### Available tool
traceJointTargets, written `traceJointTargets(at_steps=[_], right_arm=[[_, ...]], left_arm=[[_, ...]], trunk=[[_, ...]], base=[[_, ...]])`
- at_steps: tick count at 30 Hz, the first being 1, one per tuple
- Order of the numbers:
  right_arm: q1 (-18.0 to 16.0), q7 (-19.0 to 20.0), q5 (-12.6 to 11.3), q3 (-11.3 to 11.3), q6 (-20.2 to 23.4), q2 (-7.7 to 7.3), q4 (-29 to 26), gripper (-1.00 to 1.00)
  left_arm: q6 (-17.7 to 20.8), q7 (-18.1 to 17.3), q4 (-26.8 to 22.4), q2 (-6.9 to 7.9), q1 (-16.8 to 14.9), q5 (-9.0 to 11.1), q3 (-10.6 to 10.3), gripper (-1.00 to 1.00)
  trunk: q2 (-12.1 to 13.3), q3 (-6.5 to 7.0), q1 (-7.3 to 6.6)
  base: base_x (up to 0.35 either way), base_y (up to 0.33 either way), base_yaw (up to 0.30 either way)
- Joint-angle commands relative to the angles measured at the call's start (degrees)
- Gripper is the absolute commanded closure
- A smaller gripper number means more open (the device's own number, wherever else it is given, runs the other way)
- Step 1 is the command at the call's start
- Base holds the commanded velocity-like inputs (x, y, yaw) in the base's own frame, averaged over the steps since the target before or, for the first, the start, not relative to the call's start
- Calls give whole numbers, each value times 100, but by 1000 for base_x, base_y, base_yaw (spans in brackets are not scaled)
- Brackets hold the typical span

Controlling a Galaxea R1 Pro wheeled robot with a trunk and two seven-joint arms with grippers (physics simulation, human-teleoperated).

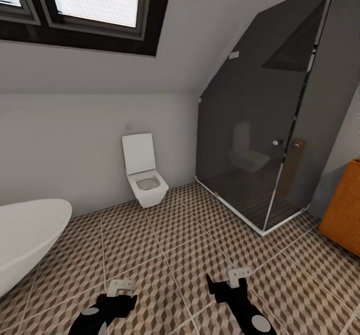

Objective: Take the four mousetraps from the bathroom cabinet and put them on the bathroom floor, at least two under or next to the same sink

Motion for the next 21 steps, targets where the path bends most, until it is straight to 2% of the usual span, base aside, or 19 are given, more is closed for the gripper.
traceJointTargets(at_steps=[1, 11, 21], right_arm=[[-4, -18, 0, 8, 33, -1, -8, -100], [-4, -17, 0, 10, 33, -1, -8, -100], [-4, -16, 0, 11, 33, -1, -8, -100]], left_arm=[[29, 9, -8, 0, -2, 7, -2, -100], [29, 9, -4, 0, -2, 7, -2, -100], [30, 9, -1, 0, -2, 7, -2, -100]], trunk=[[-4, -7, 0], [-4, -7, 0], [-4, -7, 0]], base=[[0, 0, -124], [11, -10, -123], [189, -162, -121]])
